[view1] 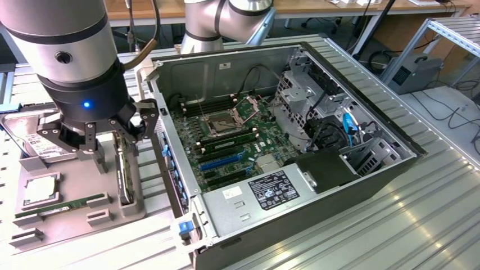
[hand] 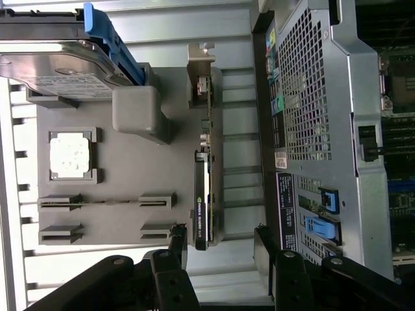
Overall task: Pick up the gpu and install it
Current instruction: 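Pick up the gpu and move the gpu toward the slot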
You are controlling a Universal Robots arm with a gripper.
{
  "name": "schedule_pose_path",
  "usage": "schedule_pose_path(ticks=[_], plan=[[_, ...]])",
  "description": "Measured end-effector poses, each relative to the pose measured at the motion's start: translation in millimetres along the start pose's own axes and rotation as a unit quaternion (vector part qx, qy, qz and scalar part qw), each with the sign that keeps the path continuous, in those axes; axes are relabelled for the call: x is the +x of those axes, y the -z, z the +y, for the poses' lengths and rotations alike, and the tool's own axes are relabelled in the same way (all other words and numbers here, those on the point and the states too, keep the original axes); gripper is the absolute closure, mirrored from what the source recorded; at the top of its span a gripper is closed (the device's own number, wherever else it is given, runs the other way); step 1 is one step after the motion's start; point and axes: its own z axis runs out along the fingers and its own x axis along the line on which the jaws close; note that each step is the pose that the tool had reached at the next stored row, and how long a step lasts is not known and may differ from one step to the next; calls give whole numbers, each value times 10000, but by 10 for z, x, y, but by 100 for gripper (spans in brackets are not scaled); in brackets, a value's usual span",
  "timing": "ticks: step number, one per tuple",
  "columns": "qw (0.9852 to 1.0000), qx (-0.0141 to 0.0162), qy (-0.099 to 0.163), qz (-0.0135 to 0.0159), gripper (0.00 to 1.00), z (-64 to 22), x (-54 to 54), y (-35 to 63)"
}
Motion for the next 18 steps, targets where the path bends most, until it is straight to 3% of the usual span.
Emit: schedule_pose_path(ticks=[15,18], plan=[[10000,0,0,0,46,-2,1,-29],[10000,0,0,0,46,-4,2,-71]])
